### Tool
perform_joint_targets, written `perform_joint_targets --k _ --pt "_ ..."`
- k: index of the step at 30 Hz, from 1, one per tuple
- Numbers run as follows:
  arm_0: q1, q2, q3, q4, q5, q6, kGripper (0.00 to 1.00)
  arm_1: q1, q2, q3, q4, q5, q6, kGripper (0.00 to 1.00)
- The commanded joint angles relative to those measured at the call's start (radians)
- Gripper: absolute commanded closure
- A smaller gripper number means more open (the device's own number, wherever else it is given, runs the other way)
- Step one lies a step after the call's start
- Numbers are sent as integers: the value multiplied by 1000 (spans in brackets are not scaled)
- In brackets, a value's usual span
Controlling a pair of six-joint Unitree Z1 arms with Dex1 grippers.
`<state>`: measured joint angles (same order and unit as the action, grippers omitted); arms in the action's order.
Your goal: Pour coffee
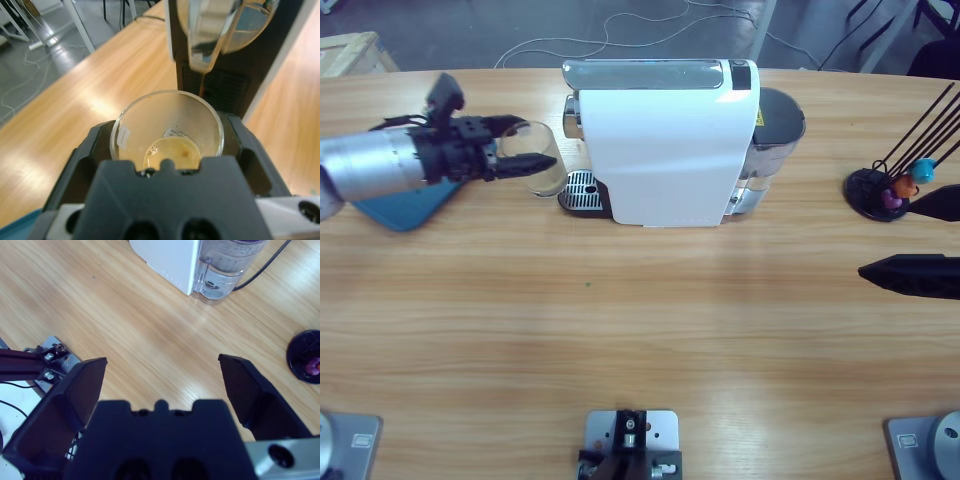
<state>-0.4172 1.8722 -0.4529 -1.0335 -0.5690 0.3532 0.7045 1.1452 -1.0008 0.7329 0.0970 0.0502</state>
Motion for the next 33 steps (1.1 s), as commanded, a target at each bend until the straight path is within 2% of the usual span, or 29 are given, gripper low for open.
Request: perform_joint_targets --k 1,5,8,12,19,31,32,33 --pt "175 -220 143 19 57 -45 1000 10 -43 17 -7 18 -8 0" --pt "273 -236 169 31 179 -83 1000 10 -59 17 -4 12 -6 0" --pt "296 -222 169 43 347 -96 1000 10 -55 14 -3 12 -4 0" --pt "316 -137 156 32 490 -96 1000 10 -42 9 2 12 -4 0" --pt "328 34 102 -17 494 -143 1000 10 -11 11 -4 15 -6 0" --pt "330 121 100 -60 494 -180 1000 10 -27 35 -9 17 -6 0" --pt "331 115 104 -62 494 -181 679 10 -30 36 -9 17 -6 0" --pt "330 104 107 -63 494 -179 116 10 -31 36 -9 17 -6 0"
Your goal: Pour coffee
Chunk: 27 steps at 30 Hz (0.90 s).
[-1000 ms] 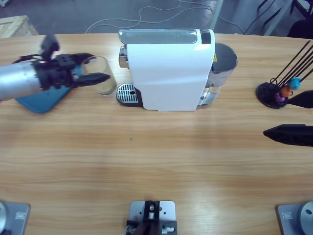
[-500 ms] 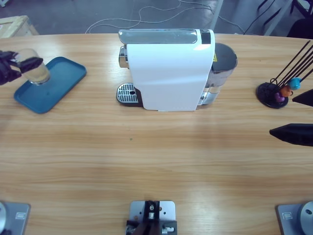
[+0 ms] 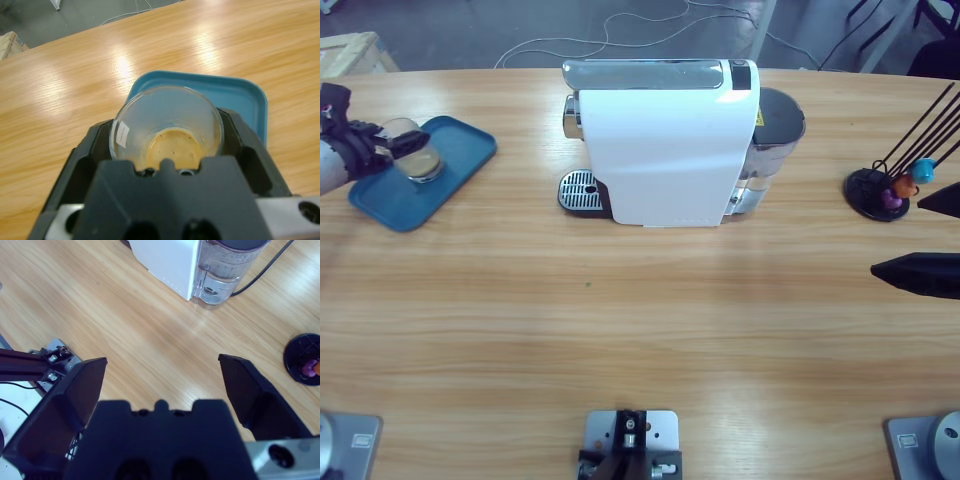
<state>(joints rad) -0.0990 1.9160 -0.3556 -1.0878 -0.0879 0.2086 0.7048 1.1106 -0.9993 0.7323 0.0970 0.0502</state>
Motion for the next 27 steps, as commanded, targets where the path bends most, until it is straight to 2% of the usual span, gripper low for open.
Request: perform_joint_targets --k 1,9,13,15,17,19,21,23,27 --pt "12 49 15 -8 13 -36 16 10 2 36 -8 18 -6 0" --pt "12 -74 67 -7 13 -50 13 10 -22 45 -8 15 -6 0" --pt "6 -253 110 47 41 -65 13 10 -50 45 -8 12 -6 0" --pt "-27 -421 87 231 123 -66 0 10 -69 53 -7 10 -6 0" --pt "-69 -593 -3 547 203 -67 0 10 -89 73 -10 12 -1 0" --pt "-108 -715 -130 891 208 -67 0 10 -112 96 -21 11 0 0" --pt "-157 -776 -216 1091 204 -68 2 10 -132 122 -36 8 1 0" --pt "-243 -828 -257 1183 197 -79 4 10 -148 152 -58 -3 4 0" --pt "-384 -896 -252 1198 101 -122 5 10 -165 177 -79 -20 7 0"
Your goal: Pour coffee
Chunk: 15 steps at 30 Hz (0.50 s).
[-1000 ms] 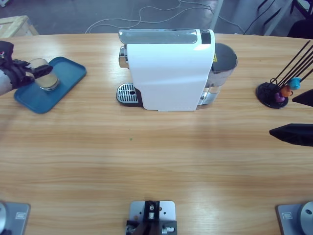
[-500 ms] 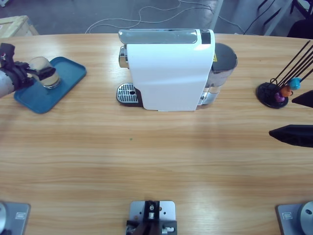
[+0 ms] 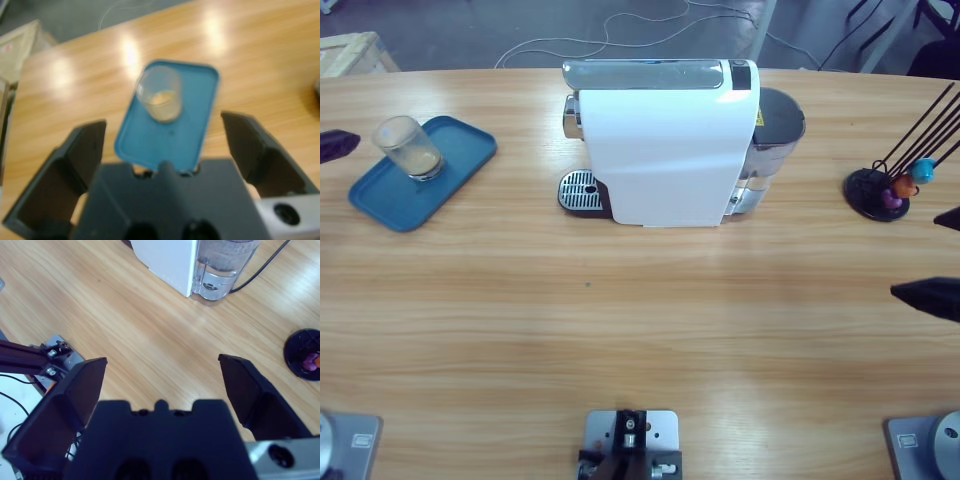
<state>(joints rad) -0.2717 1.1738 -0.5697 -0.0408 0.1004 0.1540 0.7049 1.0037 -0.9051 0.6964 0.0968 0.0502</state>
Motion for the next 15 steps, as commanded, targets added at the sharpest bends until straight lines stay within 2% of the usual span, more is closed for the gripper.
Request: perform_joint_targets --k 1,4,6,10,15 --pt "-233 -161 -38 151 -123 -69 4 10 -62 87 -45 -27 7 0" --pt "-297 -197 -36 123 -315 -68 4 10 -68 103 -57 -93 7 0" --pt "-329 -204 -38 145 -375 -68 4 10 -68 116 -77 -153 7 0" --pt "-343 -334 -5 203 -362 -90 4 10 -72 140 -115 -175 5 0" --pt "-343 -456 -17 389 -291 -204 4 10 -78 159 -144 -201 2 0"
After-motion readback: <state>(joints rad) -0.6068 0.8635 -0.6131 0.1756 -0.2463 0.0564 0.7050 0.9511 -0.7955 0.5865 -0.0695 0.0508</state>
